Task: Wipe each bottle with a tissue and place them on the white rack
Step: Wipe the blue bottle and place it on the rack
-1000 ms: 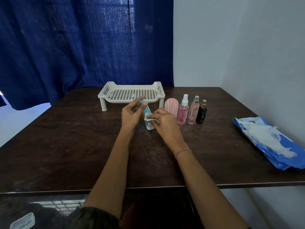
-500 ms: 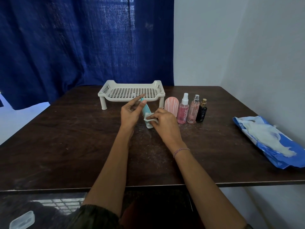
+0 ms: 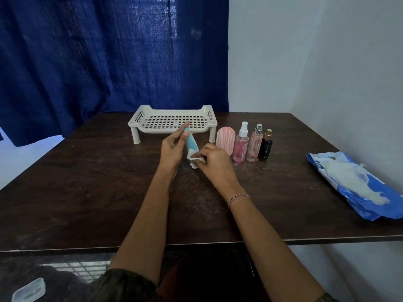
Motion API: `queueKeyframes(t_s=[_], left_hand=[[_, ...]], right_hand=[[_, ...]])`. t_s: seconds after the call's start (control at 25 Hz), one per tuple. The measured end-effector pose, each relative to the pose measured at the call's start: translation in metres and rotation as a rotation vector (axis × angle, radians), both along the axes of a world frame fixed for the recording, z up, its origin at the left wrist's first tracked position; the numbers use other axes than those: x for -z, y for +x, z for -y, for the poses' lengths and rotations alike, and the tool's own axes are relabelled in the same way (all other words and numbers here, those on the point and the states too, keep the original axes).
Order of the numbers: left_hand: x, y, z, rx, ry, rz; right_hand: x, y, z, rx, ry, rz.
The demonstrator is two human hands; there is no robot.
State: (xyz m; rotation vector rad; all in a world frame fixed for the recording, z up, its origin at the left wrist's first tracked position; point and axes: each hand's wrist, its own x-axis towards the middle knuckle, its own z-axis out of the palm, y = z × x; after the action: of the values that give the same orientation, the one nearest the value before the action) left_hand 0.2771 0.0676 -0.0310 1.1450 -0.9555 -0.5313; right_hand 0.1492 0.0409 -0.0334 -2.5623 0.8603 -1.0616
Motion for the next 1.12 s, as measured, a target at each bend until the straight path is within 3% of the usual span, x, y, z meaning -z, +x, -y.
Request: queueKeyframes(t_s=[0.52, 0.88, 1.12], left_hand=[[0.0066, 0.0076, 0.0042, 0.095, 0.007, -0.1], [0.0058, 0.0065, 0.0058, 0.131, 0.001, -0.064], [0.0034, 0.0078, 0.0034, 0.17, 0.013, -0.134]], right_hand=[[0.0012, 0.0012, 0.0005, -0.042, -0.025, -0.053], [0.0021, 0.0017, -0.0003, -0.029, 0.002, 0.004], [0.0023, 0.0008, 0.0033, 0.016, 0.071, 0.043]])
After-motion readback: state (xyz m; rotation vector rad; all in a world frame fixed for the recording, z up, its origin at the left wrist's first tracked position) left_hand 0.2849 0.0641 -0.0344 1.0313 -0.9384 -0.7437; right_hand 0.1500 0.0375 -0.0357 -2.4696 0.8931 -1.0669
